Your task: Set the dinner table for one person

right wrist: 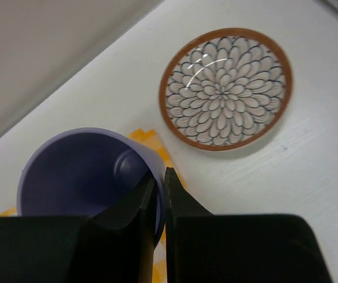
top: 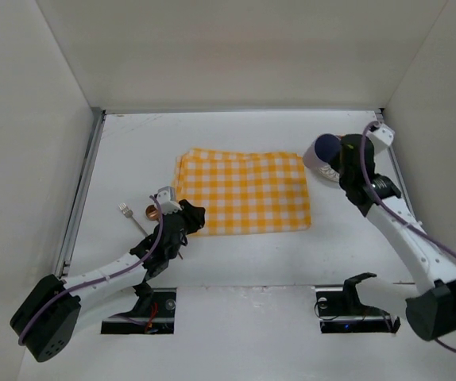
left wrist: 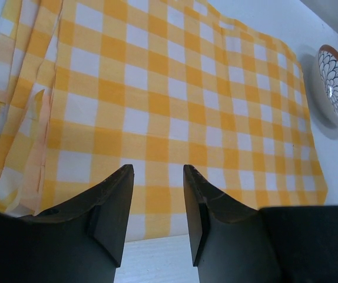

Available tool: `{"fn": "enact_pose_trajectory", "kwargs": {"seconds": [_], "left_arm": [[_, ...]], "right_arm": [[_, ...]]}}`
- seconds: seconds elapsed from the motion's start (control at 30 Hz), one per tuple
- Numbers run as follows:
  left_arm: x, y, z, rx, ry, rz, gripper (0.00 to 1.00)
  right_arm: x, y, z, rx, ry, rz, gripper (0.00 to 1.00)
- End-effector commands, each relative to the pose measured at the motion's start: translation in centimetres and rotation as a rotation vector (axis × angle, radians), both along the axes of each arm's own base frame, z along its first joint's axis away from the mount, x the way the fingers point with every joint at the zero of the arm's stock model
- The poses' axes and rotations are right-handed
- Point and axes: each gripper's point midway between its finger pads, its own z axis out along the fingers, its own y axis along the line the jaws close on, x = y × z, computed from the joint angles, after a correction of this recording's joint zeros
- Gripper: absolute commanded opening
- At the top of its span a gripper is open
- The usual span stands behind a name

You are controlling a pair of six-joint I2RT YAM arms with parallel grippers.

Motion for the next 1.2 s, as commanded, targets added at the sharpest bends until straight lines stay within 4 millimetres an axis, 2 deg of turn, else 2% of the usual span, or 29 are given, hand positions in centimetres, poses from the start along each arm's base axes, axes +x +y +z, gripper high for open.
{"fn": "enact_pose_trajectory", "kwargs": {"seconds": [0.0,0.17,0.33,0.53,0.8,0.9,0.97,1.07,1.17], "left_arm": [[0.7,0.4,1.3,-0.022,-0.051,0.032,0.37],[0.5,0.5,1.7,-0.03,-0.063,0.032,0.37],[0.7,0.8,1.4,-0.027,-0.054,0.038,0.37],[0.9,0.9,1.0,-0.019,-0.041,0.047,0.38],[1.0,0.9,0.7,-0.017,-0.031,0.048,0.38],[1.0,1.1,0.8,-0.016,-0.036,0.055,0.38],[1.1,1.1,0.5,-0.013,-0.027,0.053,0.38],[1.1,1.0,0.8,-0.015,-0.035,0.052,0.38],[1.1,1.2,0.6,-0.015,-0.03,0.056,0.38]], "right_arm": [[3.6,3.2,-0.1,-0.049,0.025,0.071,0.09],[7.8,7.2,-1.4,-0.086,0.066,0.159,0.09],[10.4,8.5,-2.8,-0.126,0.107,0.192,0.1],[11.6,9.1,-5.3,-0.151,0.163,0.204,0.1],[12.7,8.8,-9.6,-0.165,0.252,0.206,0.12],[12.8,8.7,-10.4,-0.167,0.264,0.202,0.13],[12.8,8.6,-10.5,-0.173,0.266,0.2,0.18],[12.5,8.6,-10.1,-0.171,0.252,0.196,0.31],[12.4,8.6,-8.6,-0.159,0.215,0.199,0.45]]}}
